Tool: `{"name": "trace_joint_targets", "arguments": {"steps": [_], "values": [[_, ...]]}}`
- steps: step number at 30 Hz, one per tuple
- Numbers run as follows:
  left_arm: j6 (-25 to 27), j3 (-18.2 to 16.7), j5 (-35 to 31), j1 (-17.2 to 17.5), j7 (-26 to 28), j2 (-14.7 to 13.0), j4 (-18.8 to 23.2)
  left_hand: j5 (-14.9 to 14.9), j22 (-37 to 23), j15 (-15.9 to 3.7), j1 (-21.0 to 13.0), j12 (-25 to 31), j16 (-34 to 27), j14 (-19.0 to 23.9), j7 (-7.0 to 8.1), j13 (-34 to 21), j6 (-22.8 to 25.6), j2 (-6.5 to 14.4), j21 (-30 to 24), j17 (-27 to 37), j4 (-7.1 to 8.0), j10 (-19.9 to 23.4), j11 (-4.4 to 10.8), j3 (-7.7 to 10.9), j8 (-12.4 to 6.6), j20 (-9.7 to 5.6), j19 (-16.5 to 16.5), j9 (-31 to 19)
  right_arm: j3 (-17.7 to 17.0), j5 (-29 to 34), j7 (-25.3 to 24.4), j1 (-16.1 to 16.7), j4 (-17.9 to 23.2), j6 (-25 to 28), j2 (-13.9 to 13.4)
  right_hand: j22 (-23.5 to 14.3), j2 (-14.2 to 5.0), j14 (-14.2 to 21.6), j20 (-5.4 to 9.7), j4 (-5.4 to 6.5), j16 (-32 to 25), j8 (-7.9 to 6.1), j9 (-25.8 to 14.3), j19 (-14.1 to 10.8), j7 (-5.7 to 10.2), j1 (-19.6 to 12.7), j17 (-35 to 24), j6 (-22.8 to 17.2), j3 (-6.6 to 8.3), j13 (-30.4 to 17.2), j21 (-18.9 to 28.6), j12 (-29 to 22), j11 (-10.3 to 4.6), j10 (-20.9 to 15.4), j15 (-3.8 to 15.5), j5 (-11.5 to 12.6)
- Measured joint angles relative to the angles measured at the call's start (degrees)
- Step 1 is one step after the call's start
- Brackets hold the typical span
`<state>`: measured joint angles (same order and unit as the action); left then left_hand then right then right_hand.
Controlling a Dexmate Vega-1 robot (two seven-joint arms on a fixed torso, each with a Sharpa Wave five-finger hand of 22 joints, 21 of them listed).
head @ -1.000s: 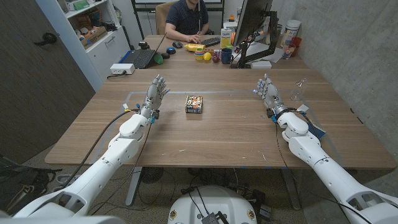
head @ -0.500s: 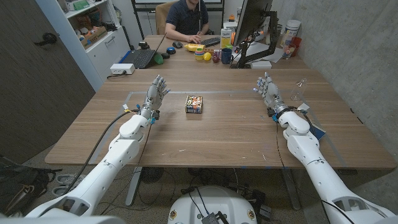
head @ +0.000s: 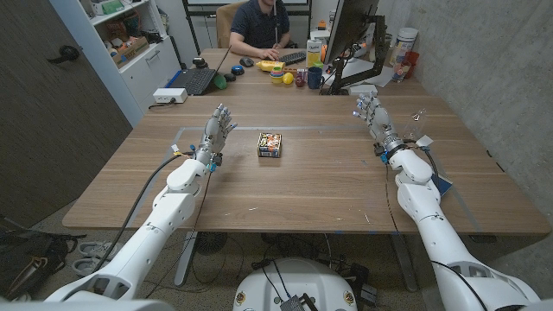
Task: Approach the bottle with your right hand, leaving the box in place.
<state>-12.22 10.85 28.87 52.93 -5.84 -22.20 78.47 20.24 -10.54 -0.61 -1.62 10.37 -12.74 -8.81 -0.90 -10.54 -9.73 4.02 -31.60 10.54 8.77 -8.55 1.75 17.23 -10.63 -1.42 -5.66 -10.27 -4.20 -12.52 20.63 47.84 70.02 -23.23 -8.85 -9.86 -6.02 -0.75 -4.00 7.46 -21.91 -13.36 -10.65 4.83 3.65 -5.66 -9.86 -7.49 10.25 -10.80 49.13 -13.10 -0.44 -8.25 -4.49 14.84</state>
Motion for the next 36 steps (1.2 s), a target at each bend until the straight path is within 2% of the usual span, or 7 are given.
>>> {"name": "trace_joint_targets", "arguments": {"steps": [5,10,17,22,28,29,36], "values": [[0.15,-0.56,-0.3,0.1,-0.13,0.44,0.0,0.0,0.0,-0.02,0.0,0.0,0.0,0.02,0.0,0.0,0.0,0.0,0.0,0.0,0.0,0.0,0.0,0.0,0.0,0.0,0.0,0.0,-0.53,1.94,-1.38,-0.88,-1.36,-5.87,0.53,0.0,0.88,3.62,-0.55,-1.08,-0.44,-0.43,-0.16,-2.08,-0.06,-1.36,0.0,-3.66,0.3,-0.28,-0.44,-0.73,0.18,-4.01,0.59,0.21],[0.33,-0.97,-0.6,0.17,-0.27,0.78,0.0,0.0,0.01,-0.02,0.0,0.0,0.0,0.02,0.0,0.0,0.0,0.0,0.27,0.0,0.0,0.0,0.0,0.0,0.0,0.0,0.0,0.0,-0.96,4.67,-4.68,-1.86,-2.72,-11.64,0.91,-0.01,0.62,4.58,0.33,-1.72,-0.44,-0.43,-0.16,-2.95,0.44,-2.42,0.0,-4.61,0.45,-0.28,-0.9,-0.81,0.44,-4.45,0.94,0.42],[0.51,-1.39,-1.12,0.21,-0.56,1.16,0.0,0.0,0.01,-0.02,0.0,0.0,0.0,0.03,0.0,0.01,0.0,0.0,0.27,-0.01,0.0,0.0,0.0,0.0,0.0,0.0,0.0,0.01,-1.36,11.35,-13.23,-4.43,-5.4,-19.45,0.48,-0.01,1.14,5.8,0.94,-2.57,0.0,-0.43,-0.15,-3.56,0.33,-3.86,-0.01,-5.36,0.84,-0.28,-1.57,-0.81,1.18,-6.01,2.16,0.42],[0.66,-1.59,-1.42,0.22,-0.77,1.34,-0.01,0.0,0.01,-0.02,0.0,0.0,0.0,0.03,0.0,0.01,0.0,0.0,0.27,-0.01,0.0,0.0,0.0,0.0,0.0,0.0,0.0,0.01,-0.75,20.44,-24.16,-6.15,-6.18,-23.54,-1.26,-0.01,1.46,6.94,1.21,-3.61,0.36,-0.43,-0.15,-4.12,1.48,-4.8,-0.01,-7.69,1.07,-0.55,-1.98,-0.81,1.16,-6.6,2.87,0.42],[0.66,-1.78,-1.42,0.23,-0.77,1.54,0.01,0.0,0.01,-0.02,0.0,0.0,0.0,0.03,0.0,0.01,0.0,0.0,0.27,-0.01,0.16,0.01,0.0,-0.17,0.0,0.0,0.0,0.01,-0.75,32.47,-38.58,-6.15,-6.18,-23.74,-1.26,-0.01,2.03,8.04,-1.43,-4.53,0.62,-0.66,-0.15,-4.66,2.63,-6.41,-0.16,-9.46,1.3,-0.55,-2.77,-0.81,1.13,-6.57,3.17,0.42],[0.76,-1.8,-1.73,0.26,-0.96,1.55,0.03,0.0,0.01,-0.02,0.0,-0.01,0.0,0.03,0.0,0.01,0.0,0.0,0.27,-0.01,0.16,0.0,0.0,-0.17,0.0,0.0,0.0,0.01,1.51,34.33,-40.81,-7.41,-3.82,-23.25,-4.51,-0.01,1.93,8.04,-1.44,-4.79,0.73,-0.66,-0.15,-4.66,2.8,-6.47,-0.16,-9.62,1.31,-0.55,-2.77,-0.81,0.89,-6.4,3.17,0.42],[0.83,-1.99,-1.86,0.55,-0.96,1.61,0.45,0.39,0.01,-0.02,0.0,-0.01,0.01,0.03,0.0,0.01,0.01,0.0,0.68,-0.01,0.16,0.0,0.0,-0.17,0.0,0.0,0.0,0.01,3.57,46.69,-55.1,-7.43,-0.41,-16.13,-6.8,-0.02,1.11,8.0,-1.85,-5.84,1.8,-0.66,-0.43,-4.24,3.28,-8.51,-0.16,-10.72,2.36,-0.81,-3.89,-0.42,-0.19,-6.69,3.82,0.42]]}}
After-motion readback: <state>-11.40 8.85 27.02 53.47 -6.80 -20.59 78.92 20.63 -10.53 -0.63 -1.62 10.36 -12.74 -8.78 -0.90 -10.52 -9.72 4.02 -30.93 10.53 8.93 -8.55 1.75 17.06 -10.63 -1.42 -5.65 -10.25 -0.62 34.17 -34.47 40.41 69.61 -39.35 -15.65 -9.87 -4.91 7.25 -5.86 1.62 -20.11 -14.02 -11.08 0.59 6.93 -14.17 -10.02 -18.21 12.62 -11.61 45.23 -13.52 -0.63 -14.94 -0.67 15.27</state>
